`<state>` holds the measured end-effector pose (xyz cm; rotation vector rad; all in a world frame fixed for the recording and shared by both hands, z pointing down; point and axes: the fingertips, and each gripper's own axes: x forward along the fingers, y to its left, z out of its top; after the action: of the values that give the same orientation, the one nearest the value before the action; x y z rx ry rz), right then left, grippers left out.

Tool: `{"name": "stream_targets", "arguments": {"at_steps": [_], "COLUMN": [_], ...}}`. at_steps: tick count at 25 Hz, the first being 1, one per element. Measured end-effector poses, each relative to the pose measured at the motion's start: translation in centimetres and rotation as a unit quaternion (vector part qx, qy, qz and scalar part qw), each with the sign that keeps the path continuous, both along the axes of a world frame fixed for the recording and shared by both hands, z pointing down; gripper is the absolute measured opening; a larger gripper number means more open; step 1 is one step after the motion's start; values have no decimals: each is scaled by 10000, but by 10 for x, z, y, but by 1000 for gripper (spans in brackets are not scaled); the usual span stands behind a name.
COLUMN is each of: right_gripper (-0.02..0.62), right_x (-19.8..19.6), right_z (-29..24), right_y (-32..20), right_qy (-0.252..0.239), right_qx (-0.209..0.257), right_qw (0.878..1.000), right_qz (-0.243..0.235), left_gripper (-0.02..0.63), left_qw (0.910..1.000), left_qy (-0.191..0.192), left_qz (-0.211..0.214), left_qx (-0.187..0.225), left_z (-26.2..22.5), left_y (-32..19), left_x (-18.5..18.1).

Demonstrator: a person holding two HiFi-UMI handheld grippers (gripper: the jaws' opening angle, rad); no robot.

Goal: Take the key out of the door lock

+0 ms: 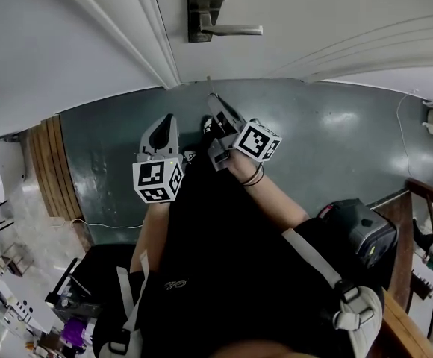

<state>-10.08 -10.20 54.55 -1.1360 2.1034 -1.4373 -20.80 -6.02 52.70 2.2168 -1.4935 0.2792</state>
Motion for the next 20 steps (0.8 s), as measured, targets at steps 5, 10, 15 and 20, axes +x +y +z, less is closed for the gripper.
{"name": "stream_targets", "arguments": {"at_steps": [5, 10, 15, 20], "right_gripper": [31, 31, 31, 31], "right_x": [5, 13, 32, 60], "right_z": [4, 6, 6, 1], "right_y": [22, 31, 37, 47], "right_qy": [515, 1103, 1735, 2353], "right_qx": [59, 210, 401, 650], "right_qw": [9986, 9932, 9827, 9670], "right_qz": [-122, -301, -512, -732], "left_gripper": [23, 23, 23, 23], "left_qw": [9999, 9997, 9993, 9984], "left_qy": [94, 111, 105, 109], "left_qz": [97, 179, 251, 423], "left_qx": [-82, -140, -246, -347], "left_z": [7, 14, 21, 22], "left_y": [12, 17, 13, 17], "left_x": [9, 18, 34, 69]}}
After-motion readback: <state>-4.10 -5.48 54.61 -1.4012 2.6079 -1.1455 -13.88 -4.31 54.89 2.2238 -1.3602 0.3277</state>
